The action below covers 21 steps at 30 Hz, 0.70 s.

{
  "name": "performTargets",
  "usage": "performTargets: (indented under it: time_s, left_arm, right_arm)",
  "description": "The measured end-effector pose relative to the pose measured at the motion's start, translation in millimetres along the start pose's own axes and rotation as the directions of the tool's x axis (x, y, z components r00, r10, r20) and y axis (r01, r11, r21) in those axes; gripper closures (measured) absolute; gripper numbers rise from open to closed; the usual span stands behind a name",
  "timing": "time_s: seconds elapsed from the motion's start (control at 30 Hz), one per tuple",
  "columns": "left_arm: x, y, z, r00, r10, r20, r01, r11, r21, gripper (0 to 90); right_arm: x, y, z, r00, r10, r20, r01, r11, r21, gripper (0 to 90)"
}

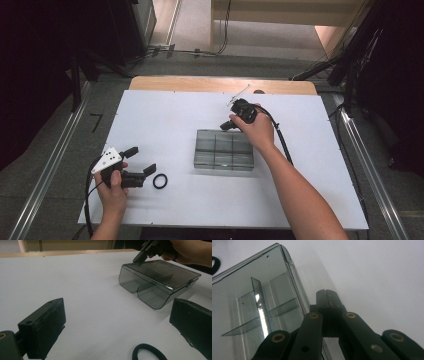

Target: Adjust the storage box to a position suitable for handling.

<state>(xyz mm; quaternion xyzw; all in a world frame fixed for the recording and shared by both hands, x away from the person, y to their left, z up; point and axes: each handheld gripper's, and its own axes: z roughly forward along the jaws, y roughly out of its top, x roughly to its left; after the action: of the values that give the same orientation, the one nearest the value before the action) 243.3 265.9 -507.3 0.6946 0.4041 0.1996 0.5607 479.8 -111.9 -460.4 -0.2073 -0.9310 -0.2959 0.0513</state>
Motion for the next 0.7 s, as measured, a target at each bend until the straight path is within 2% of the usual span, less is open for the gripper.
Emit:
performTargets:
  time_s: [0.27,0.7]
  left_arm:
    - [-0.2,0.0,-0.1,1.0,0.0,-0.001,0.0,1.0,0.0,0.2]
    - [-0.4,0.0,0.0,1.0,0.0,-0.003,0.0,1.0,0.003,0.2]
  right_arm:
    - [11.7,-4.3,1.4,0.9996,-0.02,-0.021,0.021,1.0,0.008,87.8]
    - [26.8,-10.8,1.7,0.9991,-0.035,-0.026,0.035,0.999,0.015,87.8]
